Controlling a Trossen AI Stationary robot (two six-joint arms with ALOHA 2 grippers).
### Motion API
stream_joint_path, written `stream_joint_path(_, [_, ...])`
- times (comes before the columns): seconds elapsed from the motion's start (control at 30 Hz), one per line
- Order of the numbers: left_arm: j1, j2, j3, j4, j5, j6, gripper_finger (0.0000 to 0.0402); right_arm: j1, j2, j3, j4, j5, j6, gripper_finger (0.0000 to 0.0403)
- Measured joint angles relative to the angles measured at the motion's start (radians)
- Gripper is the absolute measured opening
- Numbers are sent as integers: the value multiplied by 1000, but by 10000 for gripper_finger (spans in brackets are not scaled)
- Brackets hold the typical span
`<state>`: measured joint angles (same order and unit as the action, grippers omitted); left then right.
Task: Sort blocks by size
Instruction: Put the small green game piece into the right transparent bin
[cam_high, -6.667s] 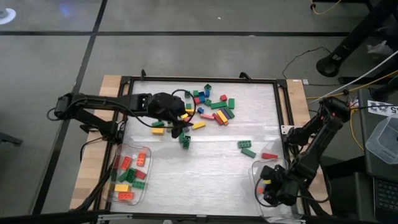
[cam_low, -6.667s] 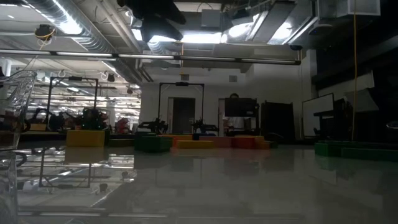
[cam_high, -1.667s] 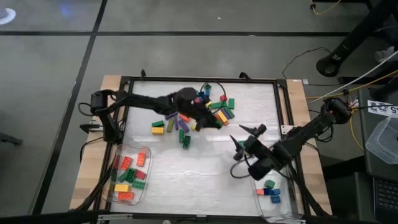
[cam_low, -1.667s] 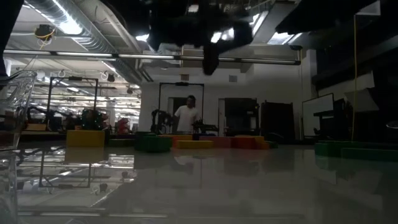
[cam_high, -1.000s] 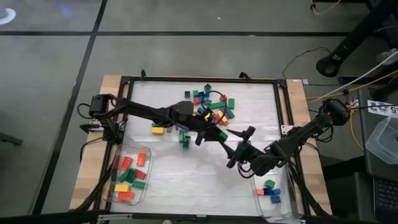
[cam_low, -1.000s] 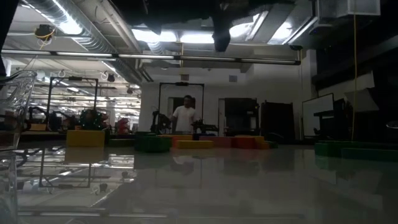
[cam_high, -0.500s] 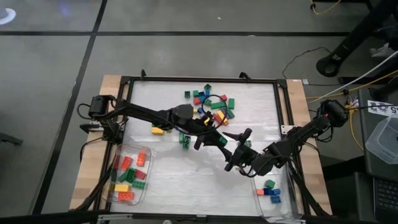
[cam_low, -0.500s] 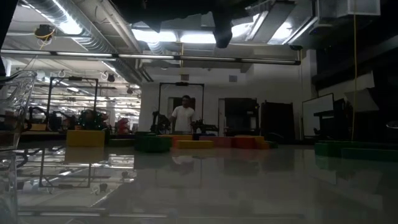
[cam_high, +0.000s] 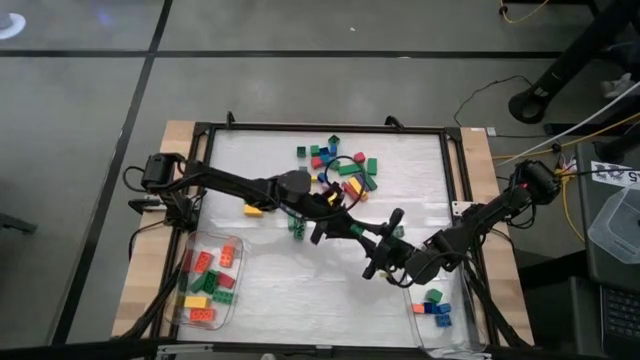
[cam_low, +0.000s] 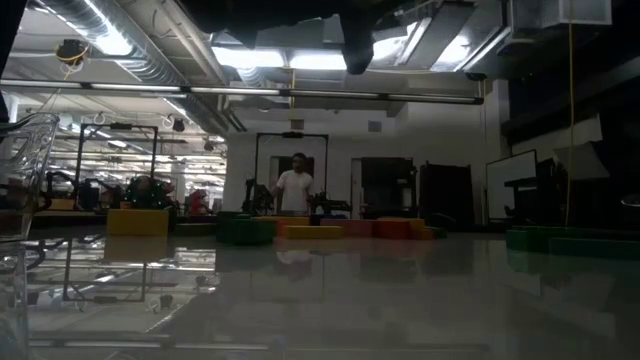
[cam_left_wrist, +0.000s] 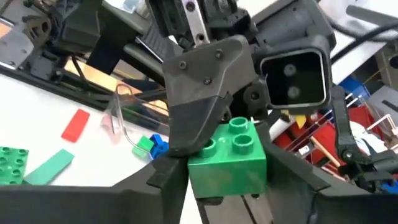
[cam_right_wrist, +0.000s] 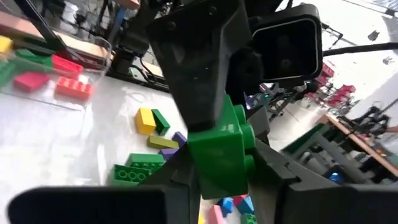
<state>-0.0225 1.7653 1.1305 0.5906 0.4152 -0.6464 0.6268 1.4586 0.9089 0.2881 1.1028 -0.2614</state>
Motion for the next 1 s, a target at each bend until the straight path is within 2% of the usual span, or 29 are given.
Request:
stream_joint_path(0.17, [-1,0,0,-17,20,10,203,50,0,0,-1,7,85,113])
stream_joint_path(0.4, [13,3,-1,-44,197,51,214,182,-1,1,-10,42,178,95])
stream_joint_path(0.53, [10,2,-1,-37,262,51,214,277,-1,1,-46,92,280,99])
stream_joint_path(0.7, [12,2,-1,-63,272,93,214,407,-1,1,-158,162,501,116])
stream_joint_path(1.0, [10,2,-1,-159,273,196,214,603,-1,1,-374,161,854,99])
